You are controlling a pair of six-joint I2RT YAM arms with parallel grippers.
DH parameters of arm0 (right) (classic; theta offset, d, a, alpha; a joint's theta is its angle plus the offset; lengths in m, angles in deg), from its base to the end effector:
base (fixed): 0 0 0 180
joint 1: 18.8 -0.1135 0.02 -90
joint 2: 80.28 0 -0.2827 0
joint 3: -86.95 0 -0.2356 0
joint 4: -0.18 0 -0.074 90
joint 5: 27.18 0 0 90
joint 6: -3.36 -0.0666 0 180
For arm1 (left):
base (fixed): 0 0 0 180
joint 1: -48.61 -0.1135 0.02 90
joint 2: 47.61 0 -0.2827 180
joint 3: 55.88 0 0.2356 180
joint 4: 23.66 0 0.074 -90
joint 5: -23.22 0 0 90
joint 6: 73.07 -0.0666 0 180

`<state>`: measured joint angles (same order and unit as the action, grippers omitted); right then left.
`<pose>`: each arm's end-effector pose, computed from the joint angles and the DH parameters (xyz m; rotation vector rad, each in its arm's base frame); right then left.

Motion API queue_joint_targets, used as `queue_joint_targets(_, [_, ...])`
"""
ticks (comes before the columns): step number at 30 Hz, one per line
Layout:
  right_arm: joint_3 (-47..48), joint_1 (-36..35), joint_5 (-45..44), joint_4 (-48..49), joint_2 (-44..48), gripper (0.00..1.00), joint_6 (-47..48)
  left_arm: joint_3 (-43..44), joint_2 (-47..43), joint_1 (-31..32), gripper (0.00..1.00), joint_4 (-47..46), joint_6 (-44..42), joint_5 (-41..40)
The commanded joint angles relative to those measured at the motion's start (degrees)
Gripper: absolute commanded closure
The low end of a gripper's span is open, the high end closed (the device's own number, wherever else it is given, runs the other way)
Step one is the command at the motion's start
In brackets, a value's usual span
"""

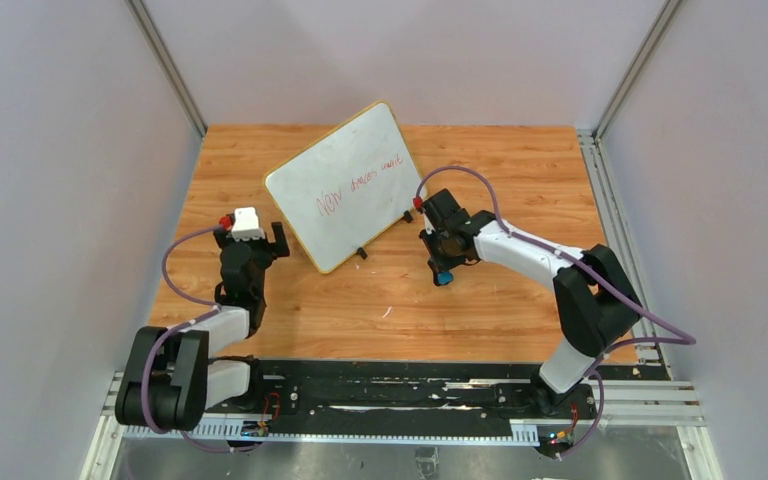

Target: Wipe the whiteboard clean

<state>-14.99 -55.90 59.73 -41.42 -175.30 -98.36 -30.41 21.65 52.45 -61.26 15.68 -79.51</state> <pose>0.2760 0.2043 0.2065 -0.5540 2.5506 0.2395 0.2286 -0.0006 0.1999 -0.0929 1.6759 0.1524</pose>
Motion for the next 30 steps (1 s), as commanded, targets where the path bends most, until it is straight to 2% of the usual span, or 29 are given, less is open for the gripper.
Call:
queue_joint_targets(1, [-0.4, 0.4, -0.6, -0.7, 2.1, 0.78, -0.2, 4.2, -2.8, -0.1, 0.02, 11.2, -3.2, -5.6])
queue_joint_targets(3, [-0.3, 0.4, -0.5, -0.7, 2.3, 0.78, -0.1, 4.4, -4.5, -1.7, 0.02, 14.4, -2.2, -6.4])
queue_joint_targets(9, [-0.5, 0.5, -0.2, -0.7, 3.8, 0.78, 0.3, 8.7, -9.5, -7.7, 0.02, 29.6, 0.7, 1.0])
queue_joint_targets(14, [-0.9, 0.9, 0.5, -0.7, 5.0, 0.78, 0.5, 17.1, -13.0, -10.0, 0.01, 45.6, -3.2, 7.7])
queue_joint_targets(19, [-0.9, 1.1, 1.2, -0.5, 6.6, 0.78, 0.2, 23.0, -16.4, -13.6, 0.05, 56.8, -5.3, 19.4])
queue_joint_targets(23, [-1.3, 1.3, 0.9, -0.5, 8.8, 0.78, 0.0, 24.5, -18.9, -18.0, 0.09, 60.8, -6.1, 27.2])
queue_joint_targets(26, [-1.8, 1.4, 0.5, -0.6, 10.1, 0.78, 0.3, 24.2, -20.4, -23.8, 0.17, 61.7, -6.5, 35.7])
queue_joint_targets(30, [-2.2, 1.7, 0.4, -0.5, 11.2, 0.78, 0.7, 24.0, -20.5, -32.7, 0.20, 63.2, -7.9, 51.7])
